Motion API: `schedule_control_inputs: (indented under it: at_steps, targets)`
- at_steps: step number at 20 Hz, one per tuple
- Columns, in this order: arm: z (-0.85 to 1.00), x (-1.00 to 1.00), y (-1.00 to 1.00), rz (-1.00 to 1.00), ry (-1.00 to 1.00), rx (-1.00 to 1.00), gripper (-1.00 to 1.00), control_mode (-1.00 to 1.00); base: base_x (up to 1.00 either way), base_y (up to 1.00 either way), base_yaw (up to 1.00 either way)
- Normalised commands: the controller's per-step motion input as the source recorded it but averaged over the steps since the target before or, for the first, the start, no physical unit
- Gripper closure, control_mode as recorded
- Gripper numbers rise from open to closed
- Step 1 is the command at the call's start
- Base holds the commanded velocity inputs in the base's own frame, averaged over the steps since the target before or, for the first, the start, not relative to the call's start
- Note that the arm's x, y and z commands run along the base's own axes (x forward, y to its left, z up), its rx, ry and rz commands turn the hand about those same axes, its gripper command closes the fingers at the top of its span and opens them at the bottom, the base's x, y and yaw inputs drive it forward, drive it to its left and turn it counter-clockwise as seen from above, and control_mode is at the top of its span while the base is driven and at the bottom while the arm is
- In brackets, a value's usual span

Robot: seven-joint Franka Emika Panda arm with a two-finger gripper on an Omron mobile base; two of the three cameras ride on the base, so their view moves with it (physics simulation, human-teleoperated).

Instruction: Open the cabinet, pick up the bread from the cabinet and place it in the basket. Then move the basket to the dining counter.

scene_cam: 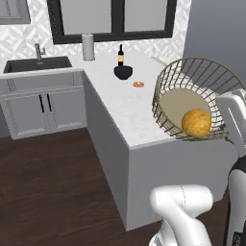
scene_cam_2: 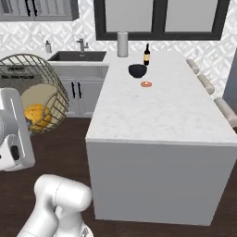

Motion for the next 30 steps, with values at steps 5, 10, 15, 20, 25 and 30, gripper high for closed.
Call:
schedule_control_inputs:
  at_steps: [5, 10, 15, 20, 25, 30]
  targets:
    - [0.0, 0.0, 0.0, 0.0, 0.0, 0.0, 1.0, 1.0, 0.88, -1.0, 0.13]
    - [0.0, 0.0, 0.0, 0.0, 0.0, 0.0, 1.0, 1.0, 0.3, -0.98, 0.08]
    - [0.0, 0.0, 0.0, 0.0, 0.0, 0.0, 1.0, 1.0, 0.26, -0.25, 0.15]
    - [0.0, 0.0, 0.0, 0.0, 0.0, 0.0, 1.0, 1.0, 0.57, -0.13, 0.18]
    - [0.0, 0.0, 0.0, 0.0, 0.0, 0.0, 1.0, 1.0, 0.32, -0.09, 0.13]
    - [0.0, 0.0, 0.0, 0.0, 0.0, 0.0, 1.0, 1.0, 0.17, -0.11, 0.14]
